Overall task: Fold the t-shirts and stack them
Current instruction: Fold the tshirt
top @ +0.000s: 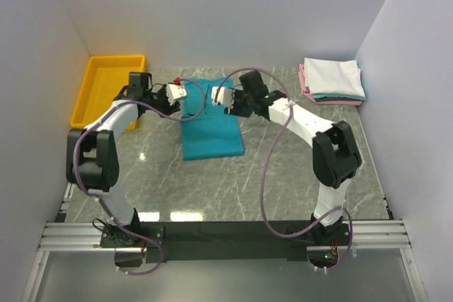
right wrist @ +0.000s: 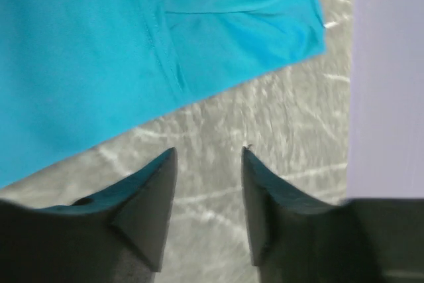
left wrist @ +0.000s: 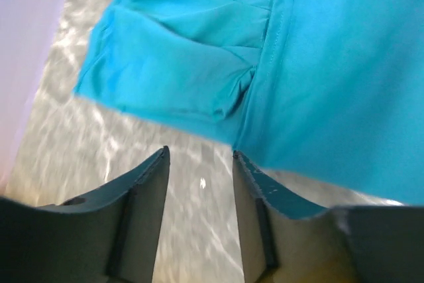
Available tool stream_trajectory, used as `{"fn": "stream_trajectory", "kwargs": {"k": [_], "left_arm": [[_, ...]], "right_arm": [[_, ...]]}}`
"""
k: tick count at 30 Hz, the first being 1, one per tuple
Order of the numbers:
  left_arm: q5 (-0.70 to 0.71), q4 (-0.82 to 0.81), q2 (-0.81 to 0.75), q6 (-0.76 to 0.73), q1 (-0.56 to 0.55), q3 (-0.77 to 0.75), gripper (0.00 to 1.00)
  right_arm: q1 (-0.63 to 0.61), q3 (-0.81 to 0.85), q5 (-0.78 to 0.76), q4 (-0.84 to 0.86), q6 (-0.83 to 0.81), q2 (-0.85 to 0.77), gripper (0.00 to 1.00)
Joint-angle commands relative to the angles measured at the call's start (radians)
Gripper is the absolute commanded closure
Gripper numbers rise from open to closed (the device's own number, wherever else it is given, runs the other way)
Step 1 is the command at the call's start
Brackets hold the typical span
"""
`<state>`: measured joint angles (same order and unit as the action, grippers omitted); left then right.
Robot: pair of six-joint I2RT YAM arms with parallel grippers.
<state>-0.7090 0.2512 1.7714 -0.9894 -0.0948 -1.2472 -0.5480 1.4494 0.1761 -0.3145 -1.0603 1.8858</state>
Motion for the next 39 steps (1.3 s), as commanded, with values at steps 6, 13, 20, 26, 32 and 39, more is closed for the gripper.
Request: {"fn": "stream_trajectory", "kwargs": {"k": [6,13,20,26,32,39], "left_arm": [[-0.122,0.024,-0.214,0.452,0.000,0.153,0.58],[-0.244,-0.243,-0.071,1.156,0.001,0.209,0.57],[-0.251,-0.385,0.199,1.336,0.010,0.074,0.57],[-0.271,-0.380,0.397,1.414,0.015,-0.024,0.58],[-0.319,-0.381,0.384,1.469,0.012,0.049,0.59],[-0.362,-0.356,0.254,1.437,0.001,0.215,0.59]], "right_arm": [[0.022,0.132,0.290,-0.324,0.508,-0.057,0.65],[0.074,0.062,0.532,-0.186,0.925,0.034,0.65],[0.112,0.074,0.611,-0.120,1.057,0.212,0.66],[0.143,0.062,0.626,-0.110,1.145,0.346,0.67],[0.148,-0.061,0.631,-0.103,1.185,0.300,0.67],[0.137,-0.265,0.663,-0.100,1.177,0.124,0.65]]}}
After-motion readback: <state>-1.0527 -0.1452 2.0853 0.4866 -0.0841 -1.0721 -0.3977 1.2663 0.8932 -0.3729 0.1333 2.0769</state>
